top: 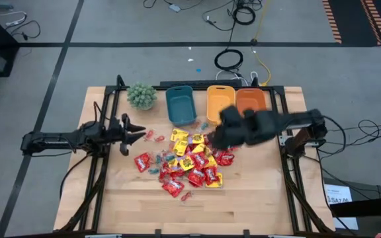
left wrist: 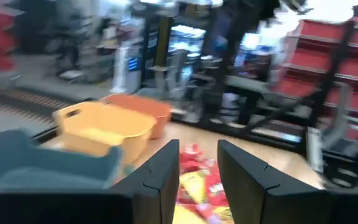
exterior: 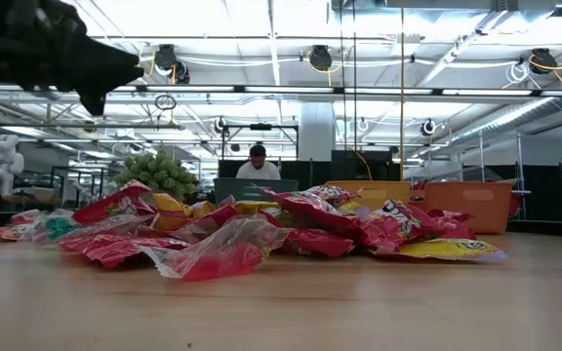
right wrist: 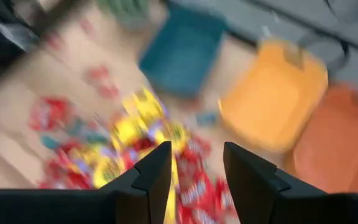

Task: Sort candy
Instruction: Put the orange gummy into the blue bin

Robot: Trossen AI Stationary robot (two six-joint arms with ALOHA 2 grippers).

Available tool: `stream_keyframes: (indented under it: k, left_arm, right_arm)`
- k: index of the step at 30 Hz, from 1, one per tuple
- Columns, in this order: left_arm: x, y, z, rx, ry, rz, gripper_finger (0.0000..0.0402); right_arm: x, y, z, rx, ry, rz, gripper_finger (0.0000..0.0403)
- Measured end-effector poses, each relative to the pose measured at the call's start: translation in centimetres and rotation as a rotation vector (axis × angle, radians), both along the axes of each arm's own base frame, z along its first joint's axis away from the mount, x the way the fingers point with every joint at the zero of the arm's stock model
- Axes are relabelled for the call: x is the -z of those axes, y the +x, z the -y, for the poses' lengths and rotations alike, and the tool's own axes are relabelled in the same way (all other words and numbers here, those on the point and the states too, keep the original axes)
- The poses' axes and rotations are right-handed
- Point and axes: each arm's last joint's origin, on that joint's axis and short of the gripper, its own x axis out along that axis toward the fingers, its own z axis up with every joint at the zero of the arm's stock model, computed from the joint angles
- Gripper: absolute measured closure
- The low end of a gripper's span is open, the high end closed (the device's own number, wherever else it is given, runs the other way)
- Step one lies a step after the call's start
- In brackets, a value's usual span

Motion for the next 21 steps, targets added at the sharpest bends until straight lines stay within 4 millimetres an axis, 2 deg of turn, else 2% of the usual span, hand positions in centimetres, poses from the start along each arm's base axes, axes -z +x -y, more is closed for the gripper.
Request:
stream_keyframes:
  k: [3, 6, 8, 10, 13, 15, 21]
  left_arm:
    - [-1.3, -0.1, -0.1, -0.038, 0.015, -0.146, 0.0283]
    - [-3.9, 0.2, -0.2, -0.076, 0.042, -0.260, 0.0283]
    - [-5.6, 0.7, -0.4, -0.122, -0.001, -0.345, 0.0283]
    - [-7.3, 1.5, -0.6, -0.168, -0.085, -0.422, 0.0283]
    - [-9.4, 2.8, -0.8, -0.194, -0.118, -0.549, 0.0283]
    - [-10.3, 3.9, -0.8, -0.196, -0.116, -0.578, 0.0283]
    - [-12.4, 6.9, -1.0, -0.187, -0.127, -0.456, 0.0283]
  right_arm:
    - [4.9, 0.3, -2.0, 0.068, 0.072, -0.079, 0.0266]
    - [9.8, 0.5, -4.0, 0.050, 0.205, -0.102, 0.0267]
    - [12.6, 0.6, -5.0, -0.007, 0.315, -0.051, 0.0270]
    - [14.7, 1.1, -5.7, -0.113, 0.408, 0.080, 0.0275]
    - [17.2, 1.3, -6.0, -0.219, 0.454, 0.281, 0.0286]
    - [18.3, 0.8, -5.8, -0.247, 0.464, 0.351, 0.0294]
    - [19.9, -2.2, -5.1, -0.297, 0.515, 0.298, 0.0313]
